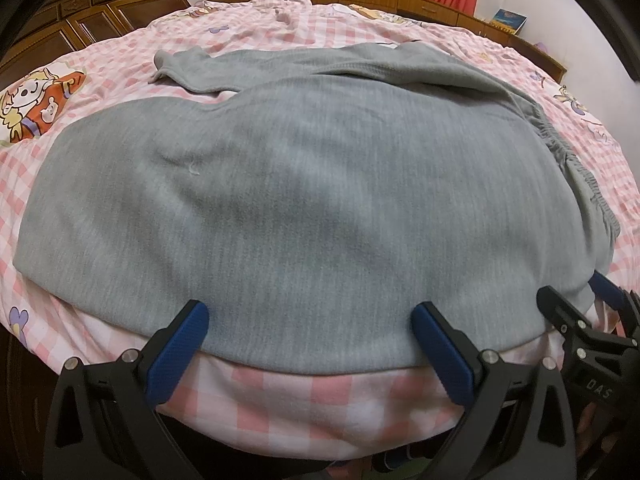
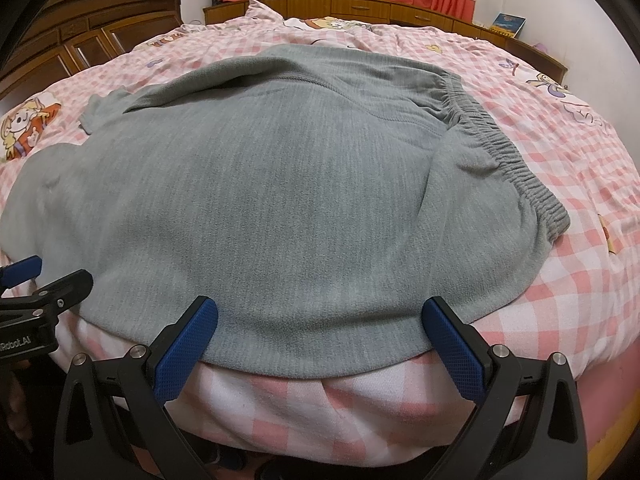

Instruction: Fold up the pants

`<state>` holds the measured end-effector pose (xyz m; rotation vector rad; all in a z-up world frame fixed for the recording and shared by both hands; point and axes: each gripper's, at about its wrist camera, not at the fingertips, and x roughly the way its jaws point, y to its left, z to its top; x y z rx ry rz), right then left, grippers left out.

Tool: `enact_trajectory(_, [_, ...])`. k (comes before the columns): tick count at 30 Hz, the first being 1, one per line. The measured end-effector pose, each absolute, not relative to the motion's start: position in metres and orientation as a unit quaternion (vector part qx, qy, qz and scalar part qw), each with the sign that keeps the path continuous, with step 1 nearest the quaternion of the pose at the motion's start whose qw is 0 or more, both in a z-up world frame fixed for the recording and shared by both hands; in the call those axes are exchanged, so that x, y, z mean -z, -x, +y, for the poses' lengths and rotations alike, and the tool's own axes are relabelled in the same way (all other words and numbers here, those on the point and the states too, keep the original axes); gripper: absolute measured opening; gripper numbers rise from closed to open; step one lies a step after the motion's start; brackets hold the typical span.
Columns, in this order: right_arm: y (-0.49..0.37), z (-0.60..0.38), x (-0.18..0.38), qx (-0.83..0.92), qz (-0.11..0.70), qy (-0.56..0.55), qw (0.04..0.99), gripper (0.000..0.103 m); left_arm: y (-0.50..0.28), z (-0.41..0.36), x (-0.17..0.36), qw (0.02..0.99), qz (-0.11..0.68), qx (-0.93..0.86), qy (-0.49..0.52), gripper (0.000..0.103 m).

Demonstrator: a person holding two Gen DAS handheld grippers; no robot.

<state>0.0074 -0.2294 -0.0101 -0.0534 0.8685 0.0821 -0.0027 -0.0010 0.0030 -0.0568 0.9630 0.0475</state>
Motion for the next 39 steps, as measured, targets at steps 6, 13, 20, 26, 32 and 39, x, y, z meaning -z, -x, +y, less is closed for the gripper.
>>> enact_trajectory(6, [-0.0072, -0.2289, 0.0096, -0.039, 0.421, 0.026, 0.906, 0.103, 0.0029, -0.0007, -0.0026, 0.886, 0.462, -0.022, 0.028, 0.103])
enact_trajectory(13, [-0.0067, -0.2290, 0.0099, -0.040, 0.420, 0.026, 0.906, 0.103, 0.0028, -0.0007, -0.0024, 0.886, 0.462, -0.023, 0.028, 0.103])
enact_trajectory(20, [-0.0063, -0.2289, 0.0099, -0.040, 0.420, 0.026, 0.906, 0.103, 0.0030, -0.0006, -0.0030, 0.886, 0.463, -0.024, 0.028, 0.103])
enact_trajectory(26, [-0.0062, -0.2284, 0.0099, -0.039, 0.420, 0.026, 0.906, 0.103, 0.0027, 0.0000, -0.0034, 0.886, 0.462, -0.023, 0.028, 0.103])
enact_trajectory(32, [-0.0060, -0.2283, 0.0096, -0.040, 0.419, 0.026, 0.907, 0.103, 0.0036, 0.0013, -0.0026, 0.887, 0.461, -0.021, 0.030, 0.103])
enact_trajectory(39, [-0.0079, -0.2302, 0.0101, -0.047, 0.424, 0.024, 0.904, 0.103, 0.0034, 0.0032, -0.0046, 0.884, 0.467, -0.011, 0.031, 0.103])
